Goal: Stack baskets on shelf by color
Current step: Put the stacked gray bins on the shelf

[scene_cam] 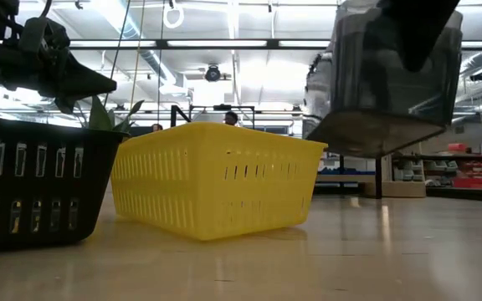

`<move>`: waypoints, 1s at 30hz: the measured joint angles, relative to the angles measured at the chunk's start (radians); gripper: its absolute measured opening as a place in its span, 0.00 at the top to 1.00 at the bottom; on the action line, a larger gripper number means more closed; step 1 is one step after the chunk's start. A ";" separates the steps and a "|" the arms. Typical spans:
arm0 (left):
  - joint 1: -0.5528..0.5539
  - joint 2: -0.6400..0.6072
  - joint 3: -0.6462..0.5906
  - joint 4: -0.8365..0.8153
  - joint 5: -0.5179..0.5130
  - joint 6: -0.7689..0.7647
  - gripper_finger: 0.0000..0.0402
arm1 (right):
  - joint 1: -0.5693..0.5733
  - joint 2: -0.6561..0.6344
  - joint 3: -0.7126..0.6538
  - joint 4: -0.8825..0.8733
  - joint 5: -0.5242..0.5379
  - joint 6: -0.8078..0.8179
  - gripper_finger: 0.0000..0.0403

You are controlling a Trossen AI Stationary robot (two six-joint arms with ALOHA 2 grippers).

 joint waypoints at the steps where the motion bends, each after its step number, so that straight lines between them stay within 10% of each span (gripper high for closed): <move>1: 0.000 0.001 0.000 -0.002 -0.002 0.000 0.93 | 0.000 0.005 0.011 -0.007 0.000 -0.001 0.96; 30: 0.000 0.011 0.000 -0.003 0.000 0.000 0.91 | -0.096 0.013 0.084 -0.007 0.022 -0.133 0.96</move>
